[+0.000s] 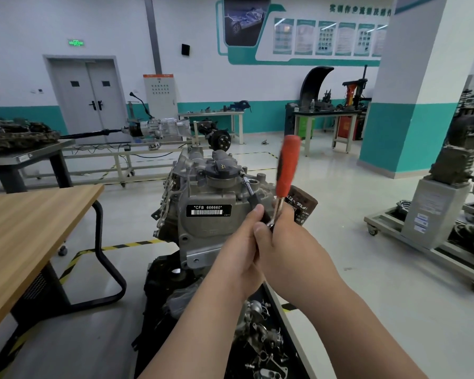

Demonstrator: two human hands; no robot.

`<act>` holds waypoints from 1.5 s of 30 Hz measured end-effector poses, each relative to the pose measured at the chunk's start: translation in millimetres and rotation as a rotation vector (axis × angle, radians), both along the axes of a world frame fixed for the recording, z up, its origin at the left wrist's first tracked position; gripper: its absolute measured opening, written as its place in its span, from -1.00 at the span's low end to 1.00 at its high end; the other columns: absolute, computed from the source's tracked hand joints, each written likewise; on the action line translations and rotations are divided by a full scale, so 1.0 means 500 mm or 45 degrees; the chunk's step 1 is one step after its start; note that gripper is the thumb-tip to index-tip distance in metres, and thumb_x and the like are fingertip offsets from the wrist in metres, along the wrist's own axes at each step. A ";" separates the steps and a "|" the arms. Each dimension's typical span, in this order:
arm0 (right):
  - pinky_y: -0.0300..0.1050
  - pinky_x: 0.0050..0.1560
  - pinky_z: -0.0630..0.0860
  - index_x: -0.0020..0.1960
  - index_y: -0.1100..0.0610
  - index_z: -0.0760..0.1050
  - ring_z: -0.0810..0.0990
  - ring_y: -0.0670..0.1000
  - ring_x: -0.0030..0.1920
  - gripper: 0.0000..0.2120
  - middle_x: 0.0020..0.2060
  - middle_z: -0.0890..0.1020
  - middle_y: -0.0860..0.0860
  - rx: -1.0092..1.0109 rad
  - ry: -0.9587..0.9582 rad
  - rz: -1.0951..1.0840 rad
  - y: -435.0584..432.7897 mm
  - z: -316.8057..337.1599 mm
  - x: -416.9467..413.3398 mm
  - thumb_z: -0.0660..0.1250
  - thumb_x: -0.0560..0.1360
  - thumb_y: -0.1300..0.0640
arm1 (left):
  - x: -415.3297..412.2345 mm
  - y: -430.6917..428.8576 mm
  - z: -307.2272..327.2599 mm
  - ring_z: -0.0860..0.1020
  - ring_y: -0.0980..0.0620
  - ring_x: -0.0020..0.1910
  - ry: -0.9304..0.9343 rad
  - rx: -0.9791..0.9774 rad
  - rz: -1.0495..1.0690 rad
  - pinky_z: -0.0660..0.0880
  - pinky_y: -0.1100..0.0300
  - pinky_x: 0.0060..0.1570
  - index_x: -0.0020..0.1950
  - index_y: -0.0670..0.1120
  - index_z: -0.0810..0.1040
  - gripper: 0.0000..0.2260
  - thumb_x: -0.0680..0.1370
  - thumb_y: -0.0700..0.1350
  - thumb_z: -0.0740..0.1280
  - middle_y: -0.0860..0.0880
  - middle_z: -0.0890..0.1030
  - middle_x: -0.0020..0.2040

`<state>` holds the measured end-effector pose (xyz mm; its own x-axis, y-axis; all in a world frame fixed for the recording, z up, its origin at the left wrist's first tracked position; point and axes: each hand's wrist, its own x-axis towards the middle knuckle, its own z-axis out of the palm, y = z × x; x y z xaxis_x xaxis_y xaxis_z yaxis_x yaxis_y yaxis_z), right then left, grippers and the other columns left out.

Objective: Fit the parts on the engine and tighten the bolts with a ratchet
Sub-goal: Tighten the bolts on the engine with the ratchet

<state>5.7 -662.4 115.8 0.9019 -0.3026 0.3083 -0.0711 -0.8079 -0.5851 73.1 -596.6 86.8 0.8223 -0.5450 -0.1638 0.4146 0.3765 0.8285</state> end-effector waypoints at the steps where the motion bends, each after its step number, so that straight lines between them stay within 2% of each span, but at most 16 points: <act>1: -0.04 -0.19 0.43 0.33 0.01 0.15 0.56 0.05 -0.11 -0.71 -0.16 0.50 -0.06 0.192 -0.021 0.033 -0.002 -0.003 0.001 0.06 0.65 -0.03 | -0.003 0.000 0.002 0.65 0.05 -0.24 -0.013 0.000 0.024 0.54 0.21 -0.15 -0.12 -0.07 0.70 -0.66 0.56 0.14 0.26 -0.05 0.67 -0.25; 3: -0.08 -0.21 0.45 0.26 0.02 0.20 0.58 0.00 -0.15 -0.78 -0.18 0.56 -0.04 0.527 -0.085 0.071 -0.002 -0.010 0.005 0.09 0.65 0.00 | -0.007 0.000 0.004 0.61 -0.01 -0.03 -0.024 0.007 0.059 0.49 0.13 0.15 0.09 -0.14 0.66 -0.59 0.54 0.16 0.27 -0.10 0.66 -0.11; 4: -0.08 -0.23 0.45 0.22 0.03 0.23 0.59 -0.01 -0.20 -0.81 -0.23 0.59 -0.02 0.653 -0.121 0.078 -0.002 -0.015 0.008 0.10 0.64 0.01 | -0.012 -0.001 0.007 0.57 -0.04 0.02 -0.023 0.002 0.066 0.45 0.10 0.19 0.13 -0.16 0.66 -0.56 0.51 0.17 0.29 -0.11 0.63 -0.10; 6: -0.08 -0.23 0.42 0.18 0.02 0.31 0.56 0.01 -0.32 -0.83 -0.40 0.59 -0.06 0.842 -0.183 0.067 -0.004 -0.022 0.012 0.11 0.63 -0.01 | -0.016 -0.004 0.007 0.48 -0.02 -0.25 -0.038 -0.001 0.085 0.44 0.15 -0.16 -0.05 -0.09 0.72 -0.60 0.44 0.20 0.32 -0.08 0.47 -0.35; 8: -0.07 -0.22 0.39 0.10 0.05 0.38 0.50 0.00 -0.43 -0.83 -0.52 0.53 -0.08 1.013 -0.204 0.038 -0.006 -0.026 0.014 0.11 0.62 -0.01 | -0.018 -0.004 0.004 0.32 0.08 -0.55 -0.064 0.034 0.053 0.27 0.27 -0.47 -0.30 -0.04 0.71 -0.57 0.52 0.21 0.24 0.02 0.24 -0.57; 11: -0.04 -0.33 0.36 -0.06 0.20 0.41 0.38 0.03 -0.59 -0.73 -0.50 0.50 0.02 1.381 -0.173 0.067 -0.002 -0.025 0.008 0.11 0.64 0.01 | -0.020 -0.003 -0.003 0.25 0.10 -0.73 -0.039 0.090 0.022 0.25 0.39 -0.62 -0.62 -0.06 0.39 -0.43 0.54 0.20 0.23 0.02 0.21 -0.69; 13: -0.09 -0.44 0.35 -0.16 0.22 0.42 0.33 0.03 -0.61 -0.66 -0.48 0.51 0.06 1.657 -0.154 0.114 0.002 -0.022 0.001 0.10 0.66 0.03 | -0.021 0.001 0.000 0.20 0.10 -0.75 -0.048 0.155 0.017 0.16 0.34 -0.66 -0.64 -0.02 0.25 -0.47 0.38 0.24 0.32 0.01 0.21 -0.72; 15: -0.12 -0.50 0.34 -0.19 0.22 0.42 0.32 0.01 -0.61 -0.65 -0.47 0.50 0.07 1.894 -0.139 0.161 0.004 -0.019 -0.003 0.11 0.67 0.04 | -0.020 0.003 0.003 0.19 0.13 -0.76 -0.033 0.179 -0.008 0.08 0.33 -0.69 -0.64 -0.02 0.25 -0.50 0.32 0.24 0.34 0.03 0.21 -0.71; 18: -0.13 -0.50 0.33 -0.12 0.22 0.40 0.30 0.00 -0.59 -0.69 -0.46 0.48 0.07 2.041 -0.109 0.201 0.004 -0.019 -0.005 0.09 0.67 0.04 | -0.018 0.004 0.005 0.20 0.14 -0.77 -0.006 0.200 -0.008 0.04 0.35 -0.68 -0.63 -0.02 0.27 -0.44 0.45 0.22 0.33 0.04 0.23 -0.69; 23: -0.14 -0.52 0.33 -0.15 0.22 0.40 0.30 -0.01 -0.59 -0.66 -0.46 0.47 0.06 2.031 -0.081 0.206 0.001 -0.020 -0.005 0.08 0.67 0.04 | -0.019 0.000 0.006 0.20 0.13 -0.77 -0.017 0.245 0.016 0.03 0.38 -0.69 -0.63 -0.02 0.24 -0.42 0.49 0.22 0.31 0.03 0.23 -0.69; 30: -0.11 -0.46 0.39 -0.23 0.21 0.42 0.36 0.04 -0.60 -0.61 -0.47 0.49 0.08 1.622 -0.070 0.142 -0.008 -0.026 -0.001 0.09 0.66 0.01 | -0.019 -0.007 0.008 0.21 0.06 -0.76 -0.031 0.289 0.035 0.16 0.37 -0.61 -0.60 -0.05 0.20 -0.40 0.50 0.23 0.30 -0.02 0.21 -0.70; 35: 0.00 -0.27 0.54 0.01 0.19 0.40 0.55 0.07 -0.44 -0.67 -0.42 0.60 0.07 1.003 -0.016 -0.015 -0.020 -0.024 0.003 0.11 0.61 -0.08 | -0.019 -0.013 0.015 0.20 0.02 -0.70 0.001 0.252 0.062 0.23 0.40 -0.59 -0.57 -0.05 0.20 -0.43 0.52 0.16 0.32 -0.02 0.17 -0.64; 38: -0.02 -0.23 0.53 0.12 0.08 0.28 0.60 0.07 -0.31 -0.78 -0.30 0.63 0.06 0.737 -0.056 -0.020 -0.021 -0.016 0.001 0.11 0.62 -0.06 | -0.015 -0.016 0.014 0.33 -0.06 -0.39 -0.010 0.194 0.086 0.33 0.25 -0.37 -0.29 -0.11 0.48 -0.68 0.53 0.10 0.33 -0.12 0.34 -0.36; 40: -0.02 -0.19 0.51 0.34 0.09 0.18 0.62 0.09 -0.18 -0.65 -0.13 0.64 0.08 0.450 -0.031 -0.024 -0.017 -0.011 0.000 0.09 0.64 -0.05 | -0.017 -0.014 0.019 0.37 -0.10 -0.11 -0.014 0.150 0.113 0.36 0.12 -0.08 0.07 -0.13 0.57 -0.72 0.53 0.06 0.34 -0.16 0.43 -0.09; 41: -0.03 -0.21 0.46 0.41 0.09 0.11 0.59 0.10 -0.16 -0.59 -0.09 0.62 0.07 0.257 -0.003 -0.048 -0.015 -0.009 -0.001 0.08 0.64 -0.05 | -0.017 -0.013 0.020 0.44 -0.08 -0.12 0.001 0.127 0.117 0.39 0.13 -0.05 0.10 -0.14 0.60 -0.70 0.52 0.05 0.36 -0.15 0.49 -0.10; 45: -0.04 -0.26 0.34 0.48 0.00 -0.01 0.43 0.12 -0.22 -0.54 -0.21 0.45 -0.01 -0.331 0.047 -0.120 -0.005 0.005 -0.009 0.01 0.64 -0.07 | -0.004 -0.012 0.016 0.52 0.08 -0.44 0.012 0.102 0.030 0.41 0.20 -0.35 -0.35 -0.04 0.60 -0.79 0.34 0.08 0.46 0.02 0.55 -0.42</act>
